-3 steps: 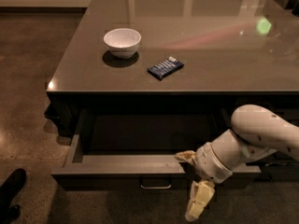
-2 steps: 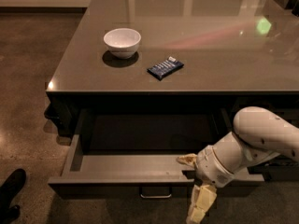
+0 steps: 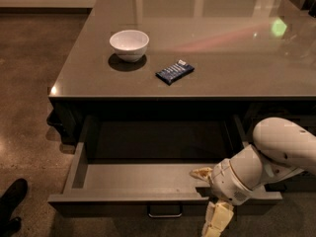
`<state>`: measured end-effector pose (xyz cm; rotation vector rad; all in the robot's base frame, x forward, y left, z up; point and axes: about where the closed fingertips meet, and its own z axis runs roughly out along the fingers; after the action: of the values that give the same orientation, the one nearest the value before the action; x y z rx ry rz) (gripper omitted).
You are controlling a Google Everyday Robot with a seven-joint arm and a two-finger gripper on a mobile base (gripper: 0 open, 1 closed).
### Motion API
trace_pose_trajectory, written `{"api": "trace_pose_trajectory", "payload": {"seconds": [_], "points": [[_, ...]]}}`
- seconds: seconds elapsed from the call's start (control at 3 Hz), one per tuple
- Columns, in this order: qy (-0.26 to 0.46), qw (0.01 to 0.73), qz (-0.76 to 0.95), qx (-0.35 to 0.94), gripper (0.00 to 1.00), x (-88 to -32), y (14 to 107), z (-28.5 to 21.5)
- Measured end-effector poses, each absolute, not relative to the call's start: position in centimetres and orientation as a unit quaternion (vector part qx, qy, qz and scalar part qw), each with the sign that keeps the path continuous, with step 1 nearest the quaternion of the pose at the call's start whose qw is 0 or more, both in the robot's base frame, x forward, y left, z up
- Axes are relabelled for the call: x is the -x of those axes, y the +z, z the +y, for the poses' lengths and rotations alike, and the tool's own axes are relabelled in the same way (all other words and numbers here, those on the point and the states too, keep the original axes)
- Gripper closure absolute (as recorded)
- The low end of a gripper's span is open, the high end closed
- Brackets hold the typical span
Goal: Open top drawer
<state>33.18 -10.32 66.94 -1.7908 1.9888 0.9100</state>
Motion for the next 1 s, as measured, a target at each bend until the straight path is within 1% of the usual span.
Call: {"api": "trace_pose_trajectory", "payload": {"seconds": [0.33,1.0], "points": [[0.335,0.139,0.701,0.614,0.00,-31.9,66.1,-10.2],[0.346,0.130,0.731,0.574,0.00,-27.4,67.5,-11.7]]}}
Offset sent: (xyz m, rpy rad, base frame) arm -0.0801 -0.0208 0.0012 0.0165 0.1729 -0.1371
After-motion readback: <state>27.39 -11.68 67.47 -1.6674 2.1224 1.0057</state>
